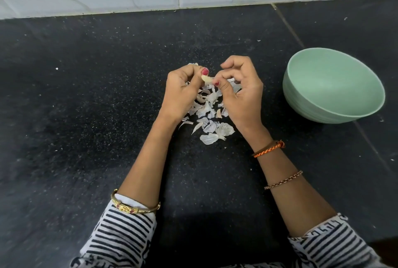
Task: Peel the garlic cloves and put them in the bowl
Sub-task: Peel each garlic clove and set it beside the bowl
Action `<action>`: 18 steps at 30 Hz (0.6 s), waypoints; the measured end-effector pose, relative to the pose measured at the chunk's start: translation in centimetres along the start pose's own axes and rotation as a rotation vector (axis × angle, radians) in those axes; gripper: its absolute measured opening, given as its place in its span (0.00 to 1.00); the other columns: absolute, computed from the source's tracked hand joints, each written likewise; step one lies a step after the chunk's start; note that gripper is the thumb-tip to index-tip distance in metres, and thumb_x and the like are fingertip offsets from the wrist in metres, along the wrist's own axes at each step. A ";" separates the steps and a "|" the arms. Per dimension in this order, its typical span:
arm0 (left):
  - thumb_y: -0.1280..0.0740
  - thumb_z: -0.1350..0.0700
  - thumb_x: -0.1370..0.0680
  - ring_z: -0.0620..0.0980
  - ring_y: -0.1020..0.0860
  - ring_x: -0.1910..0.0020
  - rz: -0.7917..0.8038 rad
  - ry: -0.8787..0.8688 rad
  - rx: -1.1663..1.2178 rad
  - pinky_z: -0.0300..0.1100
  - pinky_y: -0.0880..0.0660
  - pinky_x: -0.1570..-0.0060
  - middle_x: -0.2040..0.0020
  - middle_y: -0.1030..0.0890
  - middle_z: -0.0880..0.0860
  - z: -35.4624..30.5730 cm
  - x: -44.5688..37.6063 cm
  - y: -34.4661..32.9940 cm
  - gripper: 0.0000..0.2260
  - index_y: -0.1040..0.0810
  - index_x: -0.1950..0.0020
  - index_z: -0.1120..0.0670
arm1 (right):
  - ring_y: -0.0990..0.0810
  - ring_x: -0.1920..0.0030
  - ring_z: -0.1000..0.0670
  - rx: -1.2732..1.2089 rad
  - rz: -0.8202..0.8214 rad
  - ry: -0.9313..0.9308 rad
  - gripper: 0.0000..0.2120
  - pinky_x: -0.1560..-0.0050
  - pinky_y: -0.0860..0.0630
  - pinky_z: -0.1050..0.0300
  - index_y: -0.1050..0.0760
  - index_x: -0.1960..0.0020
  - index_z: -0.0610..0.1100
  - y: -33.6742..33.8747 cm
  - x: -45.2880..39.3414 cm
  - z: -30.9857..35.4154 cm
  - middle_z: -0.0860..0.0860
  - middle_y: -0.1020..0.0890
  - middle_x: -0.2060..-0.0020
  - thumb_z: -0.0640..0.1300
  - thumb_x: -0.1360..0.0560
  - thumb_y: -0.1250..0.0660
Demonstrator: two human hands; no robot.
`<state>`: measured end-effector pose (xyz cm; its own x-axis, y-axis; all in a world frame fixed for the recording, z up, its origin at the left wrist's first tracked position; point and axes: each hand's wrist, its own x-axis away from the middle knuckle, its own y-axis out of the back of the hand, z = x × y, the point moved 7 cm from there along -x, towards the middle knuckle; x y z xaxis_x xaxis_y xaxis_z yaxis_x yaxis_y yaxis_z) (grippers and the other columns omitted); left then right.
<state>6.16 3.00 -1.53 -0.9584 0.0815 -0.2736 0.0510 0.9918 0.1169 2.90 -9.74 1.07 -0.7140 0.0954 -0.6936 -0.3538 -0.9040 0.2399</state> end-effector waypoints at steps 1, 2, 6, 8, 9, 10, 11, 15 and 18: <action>0.38 0.61 0.21 0.37 0.32 0.73 0.008 -0.005 -0.005 0.29 0.35 0.69 0.74 0.28 0.40 0.0 0.0 -0.2 0.14 0.26 0.66 0.53 | 0.21 0.54 0.45 -0.057 -0.010 -0.037 0.14 0.45 0.30 0.58 0.31 0.52 0.52 0.1 -0.1 -0.1 0.56 0.21 0.66 0.35 0.27 0.32; 0.38 0.61 0.21 0.37 0.33 0.73 0.011 -0.008 -0.011 0.29 0.35 0.69 0.74 0.28 0.40 0.0 0.1 -0.5 0.14 0.27 0.67 0.53 | 0.21 0.54 0.46 -0.099 -0.024 -0.066 0.18 0.44 0.31 0.61 0.31 0.53 0.56 0.2 -0.1 -0.2 0.52 0.20 0.65 0.34 0.28 0.31; 0.37 0.59 0.21 0.38 0.33 0.72 -0.028 -0.022 -0.028 0.32 0.34 0.68 0.72 0.30 0.43 -0.1 0.1 -0.5 0.13 0.27 0.66 0.53 | 0.21 0.56 0.46 -0.176 -0.050 -0.099 0.23 0.44 0.31 0.62 0.27 0.52 0.63 0.3 -0.1 -0.1 0.44 0.19 0.62 0.34 0.29 0.30; 0.38 0.59 0.21 0.38 0.33 0.73 -0.046 -0.028 -0.026 0.30 0.35 0.68 0.71 0.30 0.45 -0.3 0.2 -0.4 0.12 0.26 0.65 0.56 | 0.21 0.56 0.44 -0.098 -0.067 -0.064 0.17 0.44 0.30 0.59 0.28 0.51 0.56 0.4 0.1 -0.1 0.53 0.20 0.65 0.35 0.28 0.31; 0.38 0.59 0.21 0.37 0.32 0.73 -0.067 -0.021 -0.010 0.29 0.35 0.68 0.70 0.28 0.46 -0.3 0.2 -0.2 0.11 0.25 0.64 0.58 | 0.22 0.56 0.46 -0.024 -0.083 -0.029 0.13 0.46 0.31 0.61 0.27 0.51 0.51 0.6 0.2 0.0 0.56 0.21 0.65 0.35 0.28 0.31; 0.37 0.59 0.21 0.37 0.31 0.73 -0.099 -0.006 0.018 0.29 0.34 0.68 0.70 0.26 0.46 -0.3 0.2 0.1 0.11 0.24 0.63 0.59 | 0.24 0.56 0.50 0.061 -0.102 0.010 0.07 0.48 0.31 0.64 0.24 0.52 0.44 0.7 0.3 0.2 0.57 0.21 0.65 0.36 0.28 0.31; 0.37 0.59 0.21 0.36 0.29 0.72 -0.138 0.009 0.051 0.29 0.33 0.68 0.70 0.24 0.44 -0.3 0.3 0.4 0.10 0.23 0.62 0.57 | 0.26 0.56 0.54 0.140 -0.124 0.042 0.05 0.50 0.31 0.64 0.23 0.53 0.40 0.7 0.4 0.4 0.55 0.20 0.64 0.37 0.29 0.31; 0.37 0.58 0.21 0.36 0.24 0.68 -0.154 0.016 0.105 0.28 0.31 0.66 0.69 0.20 0.41 -0.7 0.3 1.1 0.08 0.21 0.59 0.53 | 0.26 0.56 0.51 0.267 -0.163 0.070 0.06 0.55 0.25 0.50 0.21 0.54 0.38 0.7 0.7 0.3 0.51 0.18 0.63 0.41 0.29 0.32; 0.32 0.59 0.25 0.40 0.23 0.64 -0.081 -0.028 0.072 0.31 0.27 0.62 0.66 0.18 0.42 -0.9 0.4 0.6 0.04 0.20 0.59 0.52 | 0.24 0.56 0.50 0.249 -0.165 0.020 0.08 0.53 0.25 0.54 0.20 0.53 0.39 0.8 0.6 -0.1 0.52 0.18 0.63 0.42 0.29 0.32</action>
<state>5.58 3.55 -0.66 -0.9519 0.0026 -0.3063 -0.0051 0.9997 0.0245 2.26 -10.43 0.78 -0.6234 0.2226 -0.7496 -0.6032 -0.7468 0.2799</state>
